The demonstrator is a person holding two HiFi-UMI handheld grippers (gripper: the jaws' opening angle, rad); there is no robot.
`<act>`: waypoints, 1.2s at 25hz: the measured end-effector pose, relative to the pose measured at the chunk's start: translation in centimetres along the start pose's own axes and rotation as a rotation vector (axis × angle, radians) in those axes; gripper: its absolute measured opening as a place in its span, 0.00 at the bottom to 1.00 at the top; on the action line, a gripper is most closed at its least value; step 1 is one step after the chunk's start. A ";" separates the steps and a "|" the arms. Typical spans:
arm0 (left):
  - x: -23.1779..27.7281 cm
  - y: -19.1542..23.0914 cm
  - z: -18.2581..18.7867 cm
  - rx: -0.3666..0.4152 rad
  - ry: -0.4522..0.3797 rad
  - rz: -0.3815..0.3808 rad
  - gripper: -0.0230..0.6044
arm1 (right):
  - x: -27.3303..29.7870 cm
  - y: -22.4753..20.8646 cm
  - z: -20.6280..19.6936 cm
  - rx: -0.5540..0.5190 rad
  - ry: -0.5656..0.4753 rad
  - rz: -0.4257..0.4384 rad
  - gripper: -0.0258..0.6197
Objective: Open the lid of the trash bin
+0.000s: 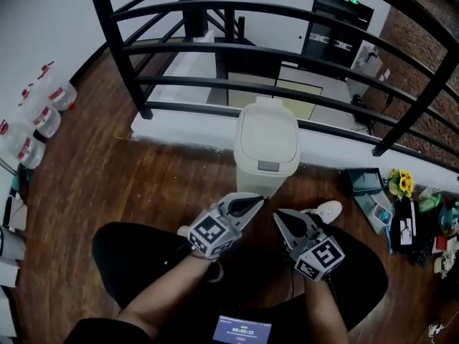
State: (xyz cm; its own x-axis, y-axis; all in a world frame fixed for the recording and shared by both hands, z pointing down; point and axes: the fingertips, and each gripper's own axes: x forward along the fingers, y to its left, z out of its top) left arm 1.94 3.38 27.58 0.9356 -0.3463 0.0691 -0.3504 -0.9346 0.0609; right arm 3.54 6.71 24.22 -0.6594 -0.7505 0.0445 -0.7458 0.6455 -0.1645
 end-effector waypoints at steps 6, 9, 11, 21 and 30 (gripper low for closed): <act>-4.8 -6.2 5.0 0.053 -0.033 -0.065 0.09 | -3.2 4.5 3.9 -0.092 -0.042 -0.001 0.07; -6.7 -8.3 6.1 0.061 -0.044 -0.083 0.09 | -4.0 6.6 3.9 -0.102 -0.045 0.010 0.07; -7.4 -9.2 6.2 0.054 -0.047 -0.094 0.09 | -4.2 7.6 3.7 -0.120 -0.044 0.016 0.07; -9.0 -10.4 4.7 0.092 -0.057 -0.099 0.09 | -4.0 10.0 2.0 -0.140 -0.038 0.007 0.07; -8.6 -10.6 4.9 0.090 -0.052 -0.104 0.09 | -4.2 9.5 2.3 -0.131 -0.037 0.001 0.07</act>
State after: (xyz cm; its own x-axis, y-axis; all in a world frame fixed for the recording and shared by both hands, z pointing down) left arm -2.19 15.82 21.47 0.9685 -0.2485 0.0157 -0.2481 -0.9684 -0.0246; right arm -0.54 15.67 20.18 -0.6579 -0.7530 0.0080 -0.7528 0.6573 -0.0348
